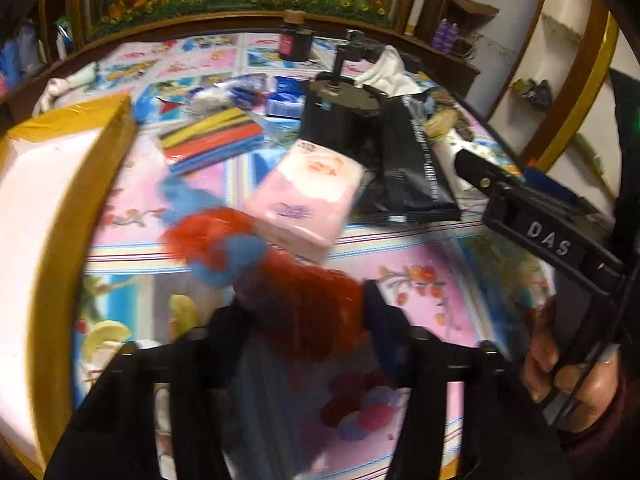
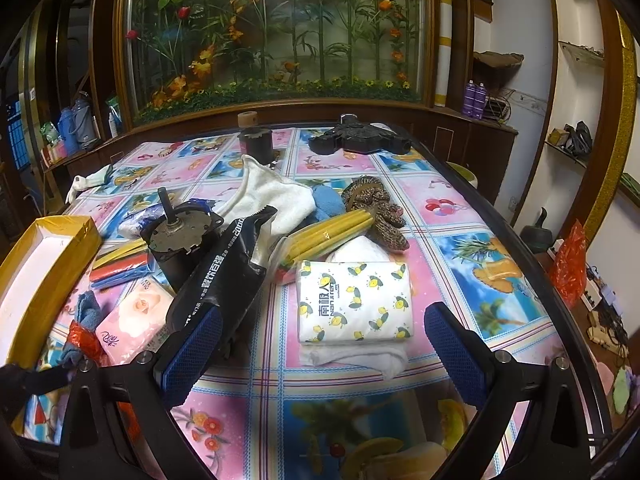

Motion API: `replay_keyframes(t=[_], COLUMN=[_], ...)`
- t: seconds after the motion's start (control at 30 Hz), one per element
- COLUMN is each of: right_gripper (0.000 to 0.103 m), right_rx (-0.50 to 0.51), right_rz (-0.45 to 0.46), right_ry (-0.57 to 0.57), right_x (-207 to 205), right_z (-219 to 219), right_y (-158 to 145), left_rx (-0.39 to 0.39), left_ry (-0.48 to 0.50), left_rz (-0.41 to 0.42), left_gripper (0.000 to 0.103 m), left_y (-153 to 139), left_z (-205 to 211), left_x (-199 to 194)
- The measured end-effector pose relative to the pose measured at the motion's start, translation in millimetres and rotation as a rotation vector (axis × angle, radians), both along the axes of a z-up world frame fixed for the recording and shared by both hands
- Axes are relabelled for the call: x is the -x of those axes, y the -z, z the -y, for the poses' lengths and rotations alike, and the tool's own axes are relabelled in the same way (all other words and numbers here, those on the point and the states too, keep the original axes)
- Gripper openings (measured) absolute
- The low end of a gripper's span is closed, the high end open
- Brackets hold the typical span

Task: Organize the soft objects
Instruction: 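Carry the red mesh bag into the yellow-rimmed tray and open left tool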

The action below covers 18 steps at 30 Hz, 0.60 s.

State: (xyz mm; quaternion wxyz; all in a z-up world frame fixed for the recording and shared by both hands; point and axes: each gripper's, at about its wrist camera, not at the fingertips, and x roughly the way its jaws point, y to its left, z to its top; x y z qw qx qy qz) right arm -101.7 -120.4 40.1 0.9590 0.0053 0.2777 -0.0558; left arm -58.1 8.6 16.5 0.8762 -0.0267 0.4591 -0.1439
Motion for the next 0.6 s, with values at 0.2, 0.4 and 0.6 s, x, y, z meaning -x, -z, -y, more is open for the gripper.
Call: replay_keyframes(t=[0.2, 0.4, 0.6], right_gripper=[0.102, 0.102, 0.094], right_rx=[0.01, -0.003, -0.034], right_rz=[-0.004, -0.003, 0.008], right_ry=[0.005, 0.001, -0.051], right_x=[-1, 0, 12], right_z=[0, 1, -5], right_y=[1, 1, -11], left_rx=[0.117, 0.187, 0.197], left_ry=[0.002, 0.017, 0.012], left_rz=[0.002, 0.074, 0.117], left_gripper=[0.046, 0.046, 0.046], left_y=[-13, -41, -53], left_z=[-21, -52, -81], left_x=[16, 46, 63])
